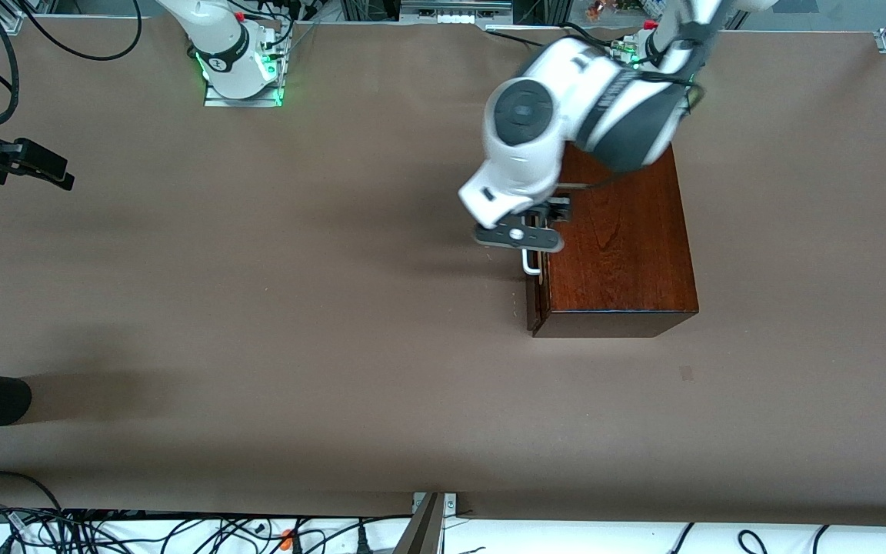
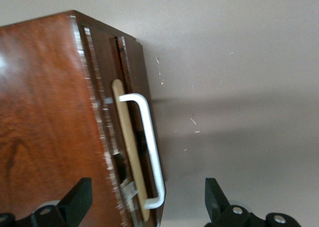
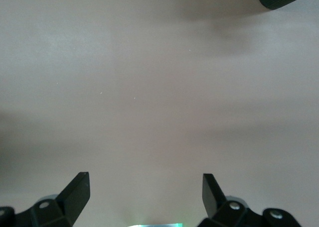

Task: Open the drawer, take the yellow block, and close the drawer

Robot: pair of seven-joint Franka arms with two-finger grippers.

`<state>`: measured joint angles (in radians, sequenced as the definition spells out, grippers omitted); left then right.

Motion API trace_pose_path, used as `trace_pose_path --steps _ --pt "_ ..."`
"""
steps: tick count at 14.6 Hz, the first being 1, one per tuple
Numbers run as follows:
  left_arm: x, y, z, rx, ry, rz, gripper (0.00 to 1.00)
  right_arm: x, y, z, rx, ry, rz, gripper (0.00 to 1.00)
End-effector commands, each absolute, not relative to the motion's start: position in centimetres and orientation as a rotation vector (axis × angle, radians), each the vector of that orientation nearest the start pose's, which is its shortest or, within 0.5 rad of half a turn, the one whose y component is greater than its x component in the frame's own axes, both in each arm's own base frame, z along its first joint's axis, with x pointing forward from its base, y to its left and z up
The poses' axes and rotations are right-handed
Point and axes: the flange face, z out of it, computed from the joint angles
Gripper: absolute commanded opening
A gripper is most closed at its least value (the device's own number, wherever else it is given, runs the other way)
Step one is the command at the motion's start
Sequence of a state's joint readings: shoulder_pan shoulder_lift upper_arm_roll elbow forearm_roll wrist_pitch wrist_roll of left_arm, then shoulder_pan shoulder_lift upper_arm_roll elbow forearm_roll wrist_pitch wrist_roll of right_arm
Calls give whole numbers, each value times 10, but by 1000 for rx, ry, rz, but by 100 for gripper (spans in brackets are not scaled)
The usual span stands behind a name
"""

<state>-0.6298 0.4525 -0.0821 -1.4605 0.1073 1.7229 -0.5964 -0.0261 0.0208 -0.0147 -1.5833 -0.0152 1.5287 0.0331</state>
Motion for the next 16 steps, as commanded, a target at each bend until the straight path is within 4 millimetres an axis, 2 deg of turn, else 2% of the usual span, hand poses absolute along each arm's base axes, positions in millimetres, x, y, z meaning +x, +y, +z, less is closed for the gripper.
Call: trace_pose_path --steps 1,2,3,7,9,13,16 --pt "509 -451 380 -2858 180 32 100 555 -24 603 -3138 123 128 100" --pt "501 -461 372 -2838 188 19 100 555 -24 603 -3138 123 128 100" --pt "500 -464 367 -2829 185 6 100 555 -24 603 -3138 123 128 100" --pt "494 -451 331 -2780 230 -16 100 555 -24 603 -3138 123 128 100" --pt "497 -447 327 -2757 237 -41 100 555 -25 602 -3138 125 133 100" --pt "486 -443 308 -2746 235 -23 100 555 -25 602 -3138 125 133 100" --pt "482 -441 302 -2738 217 -13 100 555 -25 602 -3136 125 132 100"
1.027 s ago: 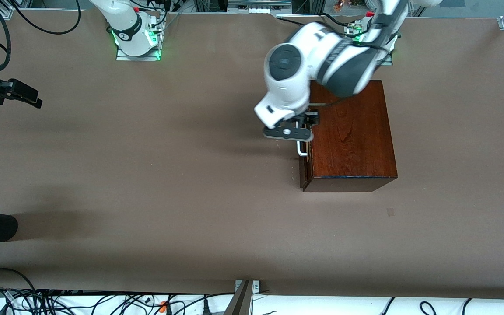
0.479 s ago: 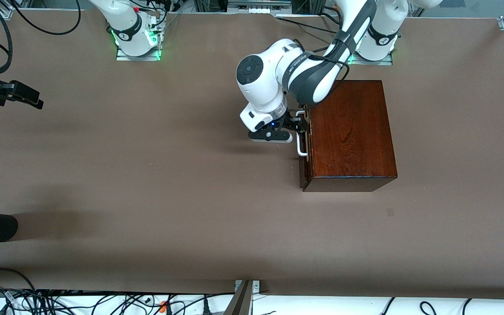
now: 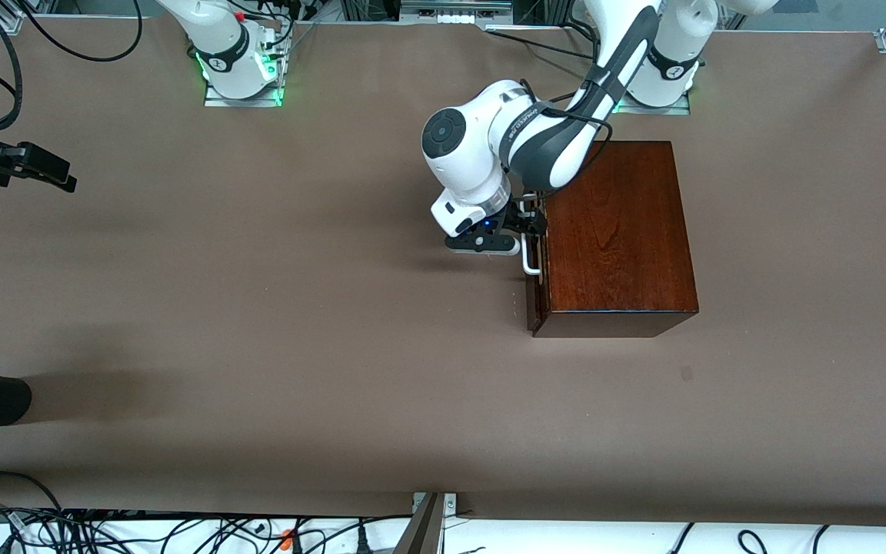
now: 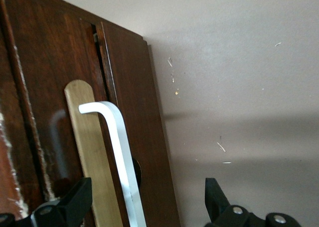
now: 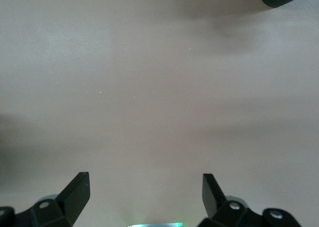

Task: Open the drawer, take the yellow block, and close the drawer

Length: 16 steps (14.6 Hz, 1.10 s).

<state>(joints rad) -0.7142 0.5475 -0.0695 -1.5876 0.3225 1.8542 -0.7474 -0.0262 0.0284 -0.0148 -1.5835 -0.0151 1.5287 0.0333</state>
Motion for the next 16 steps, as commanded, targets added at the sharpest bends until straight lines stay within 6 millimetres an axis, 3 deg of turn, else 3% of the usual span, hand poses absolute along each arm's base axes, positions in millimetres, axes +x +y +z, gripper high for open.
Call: trace_pose_path --steps 1,8,11,16 --pt "481 -441 301 -2736 218 -11 100 555 -25 602 -3136 125 132 100" --pt "477 -445 287 -2759 221 -31 100 555 -25 602 -3136 125 132 100" --pt "482 -440 293 -2760 202 -37 100 556 -25 601 -3136 125 135 100" --pt "461 -460 276 -2754 128 -51 100 556 -26 601 -3136 130 135 100"
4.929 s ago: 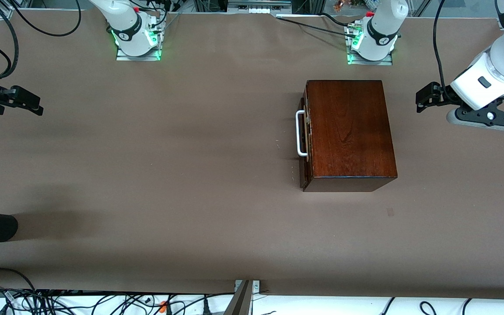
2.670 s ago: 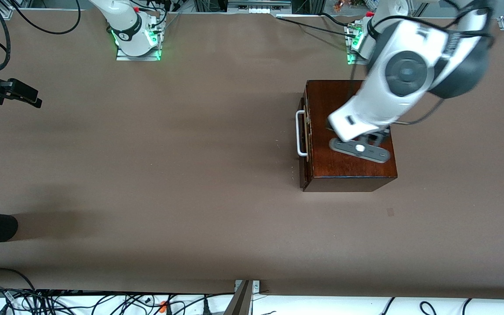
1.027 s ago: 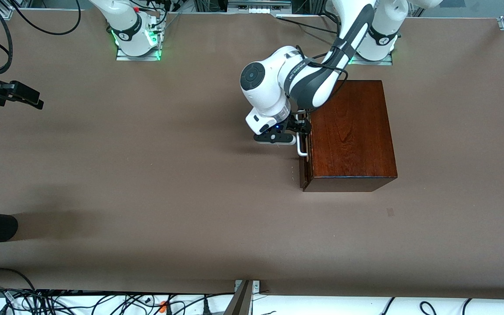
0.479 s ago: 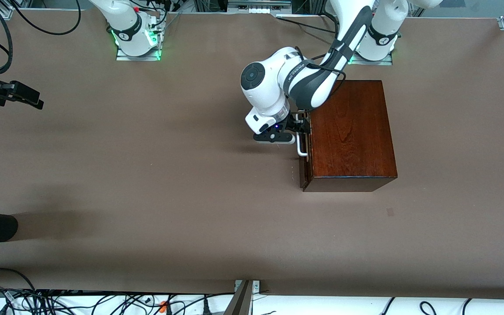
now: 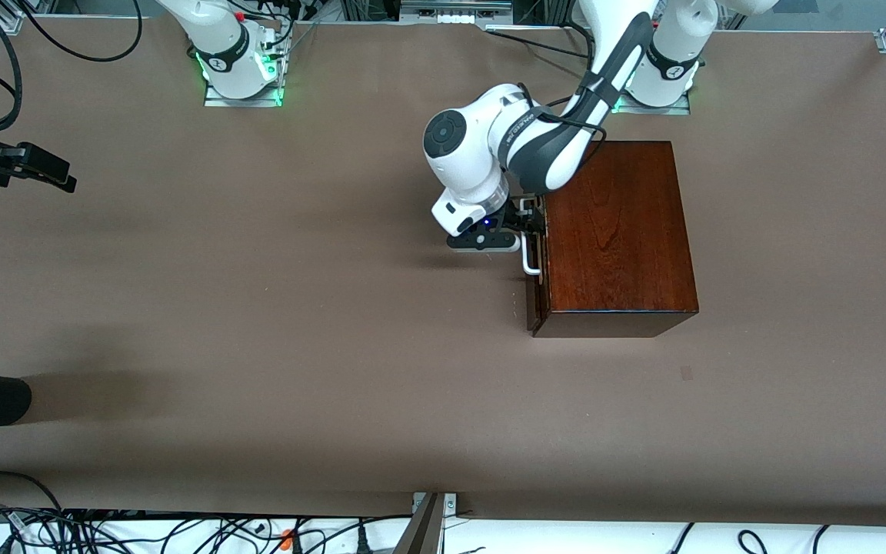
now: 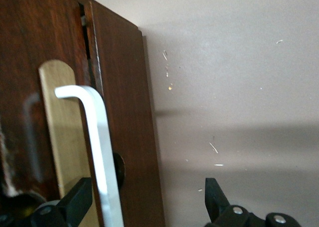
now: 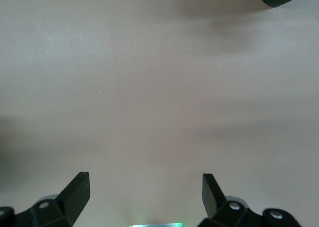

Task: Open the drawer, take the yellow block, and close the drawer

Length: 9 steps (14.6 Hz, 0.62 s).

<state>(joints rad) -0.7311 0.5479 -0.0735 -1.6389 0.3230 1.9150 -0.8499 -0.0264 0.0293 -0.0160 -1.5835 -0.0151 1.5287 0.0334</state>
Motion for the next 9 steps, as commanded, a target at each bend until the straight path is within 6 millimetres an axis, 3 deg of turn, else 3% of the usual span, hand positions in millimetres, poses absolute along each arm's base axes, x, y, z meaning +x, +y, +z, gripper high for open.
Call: trace_pose_path --steps 1,9 --pt "459 -463 275 -2755 122 -52 100 556 -26 601 -3137 130 135 100" --pt "456 -485 274 -2821 82 -117 100 556 -26 601 -3136 130 137 100"
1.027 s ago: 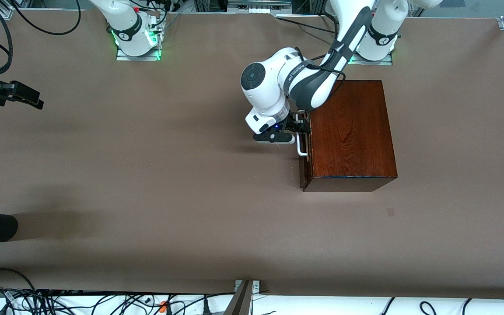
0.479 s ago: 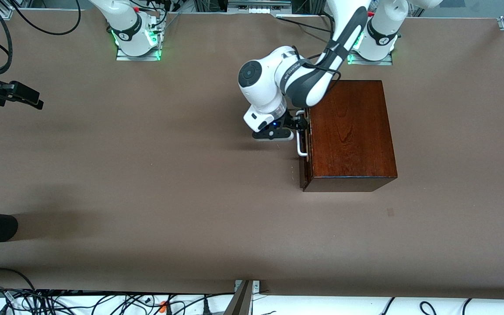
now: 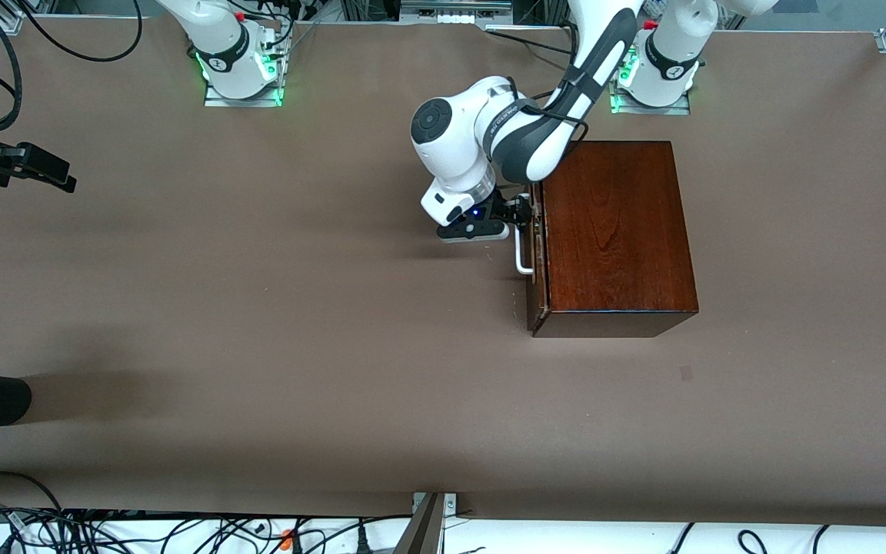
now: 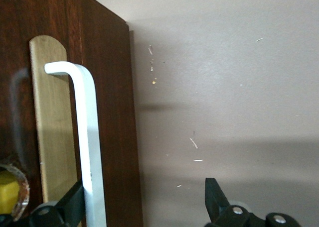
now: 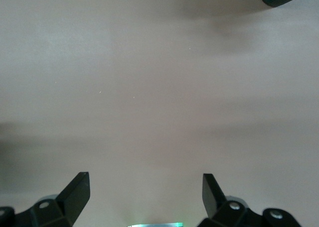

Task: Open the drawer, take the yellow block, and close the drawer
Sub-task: 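Pull the drawer out of the wooden box with the left gripper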

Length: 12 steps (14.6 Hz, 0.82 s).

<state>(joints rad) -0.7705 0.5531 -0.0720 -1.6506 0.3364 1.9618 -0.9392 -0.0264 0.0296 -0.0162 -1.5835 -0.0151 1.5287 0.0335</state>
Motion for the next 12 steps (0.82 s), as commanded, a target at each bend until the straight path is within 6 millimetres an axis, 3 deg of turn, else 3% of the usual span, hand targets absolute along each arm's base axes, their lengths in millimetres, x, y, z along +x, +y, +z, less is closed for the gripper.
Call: trace_pose_path --steps 1,4,12 --pt "455 -489 272 -2828 74 -119 100 556 -26 600 -3136 130 140 100" --pt "457 -506 277 -2852 86 -146 100 556 -26 601 -3136 130 137 100" --pt "460 -529 273 -2879 58 -169 100 556 -27 600 -3136 132 137 100"
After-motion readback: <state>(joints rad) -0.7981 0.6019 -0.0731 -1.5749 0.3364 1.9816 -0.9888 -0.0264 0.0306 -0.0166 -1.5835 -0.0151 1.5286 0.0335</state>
